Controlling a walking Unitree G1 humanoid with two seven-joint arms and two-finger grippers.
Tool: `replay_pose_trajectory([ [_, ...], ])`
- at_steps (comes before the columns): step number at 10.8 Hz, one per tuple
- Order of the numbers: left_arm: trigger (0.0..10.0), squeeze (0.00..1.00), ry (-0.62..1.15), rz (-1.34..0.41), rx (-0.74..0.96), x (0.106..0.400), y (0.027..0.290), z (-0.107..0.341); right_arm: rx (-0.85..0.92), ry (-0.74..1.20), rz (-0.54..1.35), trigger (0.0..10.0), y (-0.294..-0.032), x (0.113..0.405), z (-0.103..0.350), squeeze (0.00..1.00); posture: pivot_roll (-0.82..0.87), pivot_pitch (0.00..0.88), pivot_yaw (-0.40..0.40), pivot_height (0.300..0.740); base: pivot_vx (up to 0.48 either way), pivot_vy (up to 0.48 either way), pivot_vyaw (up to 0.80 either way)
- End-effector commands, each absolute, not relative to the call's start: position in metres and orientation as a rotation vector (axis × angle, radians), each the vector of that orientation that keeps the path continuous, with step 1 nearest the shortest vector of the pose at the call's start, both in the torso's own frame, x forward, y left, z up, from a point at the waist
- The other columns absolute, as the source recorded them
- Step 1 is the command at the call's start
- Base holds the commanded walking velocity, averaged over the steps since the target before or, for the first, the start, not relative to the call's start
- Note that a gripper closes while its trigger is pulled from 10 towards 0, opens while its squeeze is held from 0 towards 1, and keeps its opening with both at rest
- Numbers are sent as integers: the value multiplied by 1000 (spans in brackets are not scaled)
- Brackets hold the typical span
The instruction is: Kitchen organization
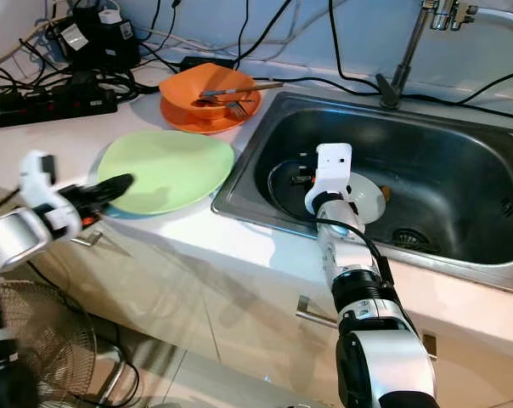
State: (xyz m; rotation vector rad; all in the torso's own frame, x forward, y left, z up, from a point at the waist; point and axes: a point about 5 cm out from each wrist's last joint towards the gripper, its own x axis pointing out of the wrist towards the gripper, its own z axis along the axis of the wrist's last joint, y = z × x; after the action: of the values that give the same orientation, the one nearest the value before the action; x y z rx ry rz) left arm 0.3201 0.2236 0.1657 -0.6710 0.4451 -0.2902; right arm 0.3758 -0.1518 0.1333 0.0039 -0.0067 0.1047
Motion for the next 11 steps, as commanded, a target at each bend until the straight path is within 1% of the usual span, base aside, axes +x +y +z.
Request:
replay_pose_trajectory([
  [1, 10000, 0, 485, -295, -700, 321, 218, 160, 7, 40, 104, 10000, -151, 371, 121, 0, 128, 29, 55, 740, 0, 0, 0],
  [4, 10000, 0, 484, -269, -758, 325, 205, 153, 7, 44, 101, 10000, -152, 370, 118, 0, 123, 33, 58, 740, 0, 0, 0],
  [5, 0, 0, 490, -239, -781, 327, 199, 148, 8, 42, 98, 10000, -152, 369, 119, 0, 120, 34, 60, 740, 0, 0, 0],
  [7, 0, 0, 504, -240, -782, 325, 193, 144, 7, 42, 96, 10000, -153, 369, 119, 0, 117, 41, 58, 740, 0, 0, 0],
  [11, 0, 0, 501, -191, -787, 321, 195, 142, 3, 44, 91, 10000, -155, 370, 119, 0, 118, 45, 59, 740, 0, 0, 0],
])
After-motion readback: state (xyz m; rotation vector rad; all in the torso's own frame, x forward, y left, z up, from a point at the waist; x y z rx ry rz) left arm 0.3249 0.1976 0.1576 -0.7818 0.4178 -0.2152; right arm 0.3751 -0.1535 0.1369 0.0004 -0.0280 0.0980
